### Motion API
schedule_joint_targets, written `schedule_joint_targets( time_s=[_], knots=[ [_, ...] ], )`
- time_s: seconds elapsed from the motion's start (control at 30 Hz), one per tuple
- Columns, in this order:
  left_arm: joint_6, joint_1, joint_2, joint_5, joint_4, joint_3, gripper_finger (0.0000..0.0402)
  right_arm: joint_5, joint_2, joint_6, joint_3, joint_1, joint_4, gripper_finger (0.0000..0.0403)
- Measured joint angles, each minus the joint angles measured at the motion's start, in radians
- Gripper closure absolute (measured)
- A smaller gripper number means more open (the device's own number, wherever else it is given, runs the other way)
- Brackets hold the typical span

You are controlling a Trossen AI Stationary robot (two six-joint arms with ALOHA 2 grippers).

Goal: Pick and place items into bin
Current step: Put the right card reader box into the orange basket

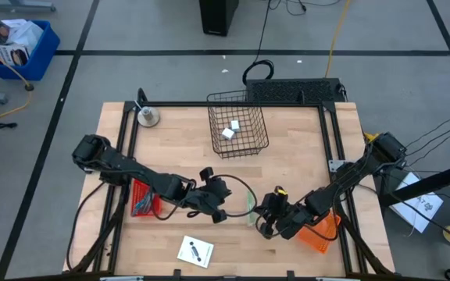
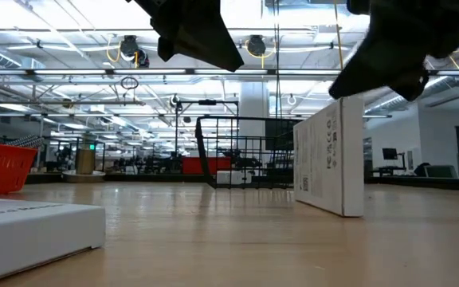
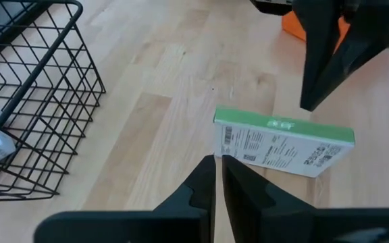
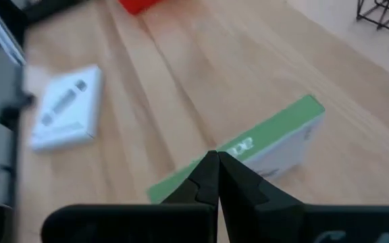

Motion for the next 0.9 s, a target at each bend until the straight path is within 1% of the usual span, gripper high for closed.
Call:
schedule_joint_targets(
  time_s=[0.1,0.2,0.3,0.43,0.57,0.67,0.77,0.9],
  knots=[
    [0.000,0.000,0.000,0.001,0.002,0.000,0.0367,-0.054,-0.041,-0.016,0.000,-0.023,0.025,0.0396],
    [0.000,0.001,0.000,0.001,0.002,0.000,0.0366,-0.072,-0.084,-0.065,0.001,-0.045,0.042,0.0371],
    [0.004,0.005,0.000,0.003,0.003,0.000,0.0366,-0.075,-0.107,-0.150,0.001,-0.066,0.067,0.0329],
    [0.007,0.006,0.000,0.004,-0.003,0.000,0.0366,-0.068,-0.117,-0.256,0.001,-0.082,0.153,0.0259],
    [0.007,0.006,0.000,0.009,-0.008,0.000,0.0366,-0.023,-0.116,-0.258,0.001,-0.083,0.228,0.0188],
    [0.003,0.005,-0.006,0.004,-0.002,0.000,0.0366,-0.017,-0.117,-0.250,0.001,-0.089,0.245,0.0148],
    [0.053,-0.012,-0.016,0.002,0.042,0.000,0.0366,-0.020,-0.116,-0.205,0.001,-0.100,0.276,0.0125],
    [0.147,-0.056,-0.040,0.009,0.126,0.004,0.0366,-0.019,-0.116,-0.107,0.001,-0.110,0.286,0.0110]
  ],
)
